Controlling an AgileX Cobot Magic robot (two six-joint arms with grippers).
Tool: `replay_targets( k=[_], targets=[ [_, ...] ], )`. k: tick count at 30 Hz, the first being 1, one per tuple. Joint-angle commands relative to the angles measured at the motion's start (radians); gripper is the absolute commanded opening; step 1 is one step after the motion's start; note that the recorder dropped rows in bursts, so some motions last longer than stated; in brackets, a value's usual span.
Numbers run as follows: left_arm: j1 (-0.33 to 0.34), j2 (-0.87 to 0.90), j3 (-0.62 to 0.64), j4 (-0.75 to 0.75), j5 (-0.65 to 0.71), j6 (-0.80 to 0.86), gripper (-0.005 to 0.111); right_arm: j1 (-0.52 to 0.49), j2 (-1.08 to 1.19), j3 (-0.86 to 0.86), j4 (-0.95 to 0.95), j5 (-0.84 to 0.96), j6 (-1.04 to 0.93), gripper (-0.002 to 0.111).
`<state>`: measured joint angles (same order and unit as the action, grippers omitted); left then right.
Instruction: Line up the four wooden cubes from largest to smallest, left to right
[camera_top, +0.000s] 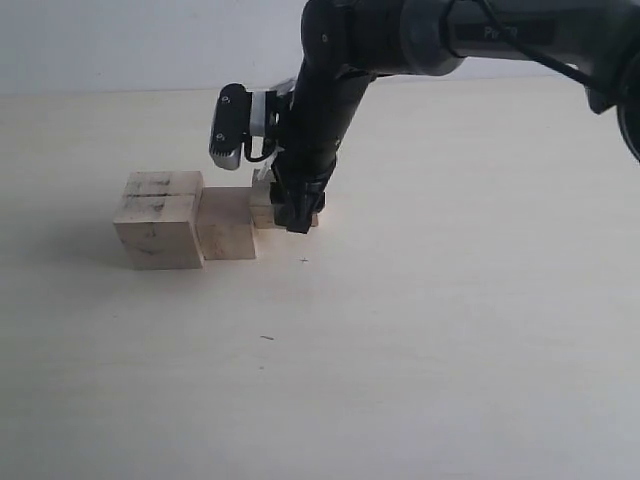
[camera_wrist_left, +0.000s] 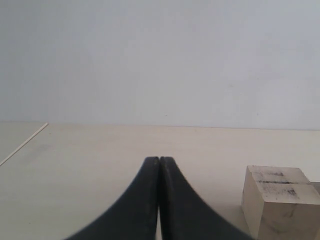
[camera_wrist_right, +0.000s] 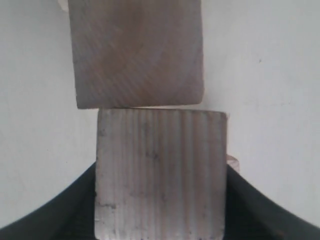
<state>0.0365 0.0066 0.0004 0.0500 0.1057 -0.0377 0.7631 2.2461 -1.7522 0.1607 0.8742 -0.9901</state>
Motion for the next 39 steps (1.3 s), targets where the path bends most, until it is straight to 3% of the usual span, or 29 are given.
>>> replay_targets(
  k=[1, 9, 22, 39],
  targets=[
    [0.002, -0.007, 0.0, -0.006, -0.002, 0.002, 0.003, 0.021, 0.033, -0.059, 0.023, 0.114, -0.029, 0.0],
    [0.002, -0.007, 0.0, -0.006, -0.002, 0.002, 0.003, 0.051, 0.056, -0.081, 0.097, 0.121, -0.084, 0.0],
    [0.002, -0.007, 0.0, -0.006, -0.002, 0.002, 0.003, 0.047, 0.022, -0.081, 0.064, 0.119, -0.082, 0.0],
    [0.002, -0.007, 0.0, -0.006, -0.002, 0.002, 0.003, -0.073, -0.048, -0.081, 0.007, 0.153, 0.051, 0.0]
  ],
)
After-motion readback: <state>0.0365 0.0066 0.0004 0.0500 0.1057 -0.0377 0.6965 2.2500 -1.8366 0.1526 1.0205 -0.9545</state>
